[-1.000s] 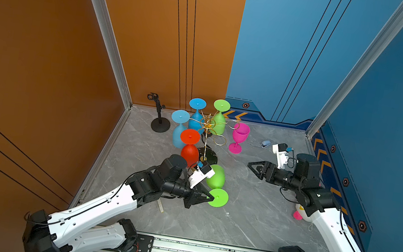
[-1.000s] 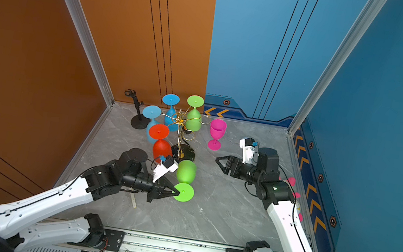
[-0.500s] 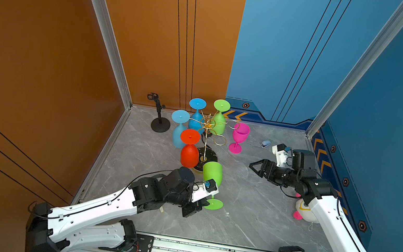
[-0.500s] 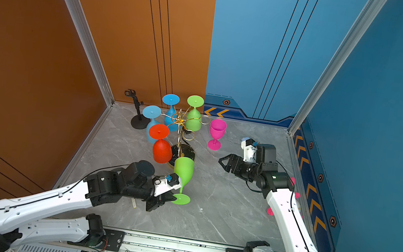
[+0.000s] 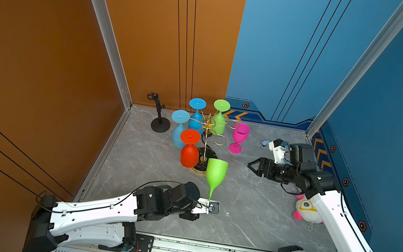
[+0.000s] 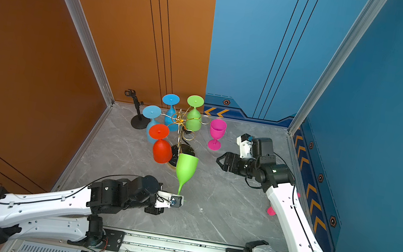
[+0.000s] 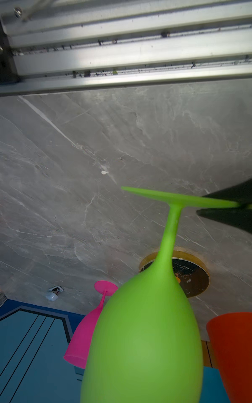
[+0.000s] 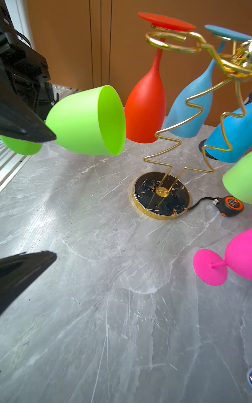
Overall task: Take the wine glass off the wine glass rack
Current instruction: Pick up the wine glass from the wine glass rack.
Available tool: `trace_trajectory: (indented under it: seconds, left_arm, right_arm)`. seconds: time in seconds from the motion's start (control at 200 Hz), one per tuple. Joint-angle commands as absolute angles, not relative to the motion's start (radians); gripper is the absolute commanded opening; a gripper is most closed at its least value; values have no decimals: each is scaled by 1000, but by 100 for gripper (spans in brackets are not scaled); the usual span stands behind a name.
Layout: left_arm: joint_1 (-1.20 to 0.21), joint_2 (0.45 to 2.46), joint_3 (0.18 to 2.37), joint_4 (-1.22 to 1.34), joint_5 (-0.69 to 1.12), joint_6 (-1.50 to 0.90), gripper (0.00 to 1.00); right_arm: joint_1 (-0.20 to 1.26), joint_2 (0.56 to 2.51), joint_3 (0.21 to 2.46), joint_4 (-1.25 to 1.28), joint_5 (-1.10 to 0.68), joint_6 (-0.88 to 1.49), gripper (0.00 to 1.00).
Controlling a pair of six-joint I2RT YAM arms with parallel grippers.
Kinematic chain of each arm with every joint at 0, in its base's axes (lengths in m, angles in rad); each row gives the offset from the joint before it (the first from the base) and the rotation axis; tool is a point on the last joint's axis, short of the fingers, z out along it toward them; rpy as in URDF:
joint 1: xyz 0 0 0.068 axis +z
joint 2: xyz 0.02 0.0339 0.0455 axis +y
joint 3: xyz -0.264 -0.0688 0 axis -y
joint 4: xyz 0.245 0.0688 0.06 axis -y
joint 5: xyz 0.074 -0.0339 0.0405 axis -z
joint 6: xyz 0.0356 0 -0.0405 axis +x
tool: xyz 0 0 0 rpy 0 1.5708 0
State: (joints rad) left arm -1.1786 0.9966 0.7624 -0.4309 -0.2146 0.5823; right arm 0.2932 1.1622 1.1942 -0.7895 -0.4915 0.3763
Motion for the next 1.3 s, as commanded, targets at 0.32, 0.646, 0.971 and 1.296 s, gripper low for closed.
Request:
trace_trajectory:
  seconds: [0.32, 0.646, 0.971, 1.296]
  left_arm:
    - [-1318, 1038, 571, -86, -650, 1064, 0]
    - [-1343, 1058, 512, 98, -780, 1188, 0]
    - [-1347, 1069, 467, 207, -808, 1264, 0]
    - [-1350, 1100, 429, 320, -848, 1365, 0]
  right_arm:
    - [386, 1244, 1322, -859, -535, 356, 76]
    - [449, 1322, 1368, -908, -529, 338, 63]
    - [468, 1341, 1378, -920, -543, 331, 49]
    - [471, 1360, 1380, -938, -568, 311, 34]
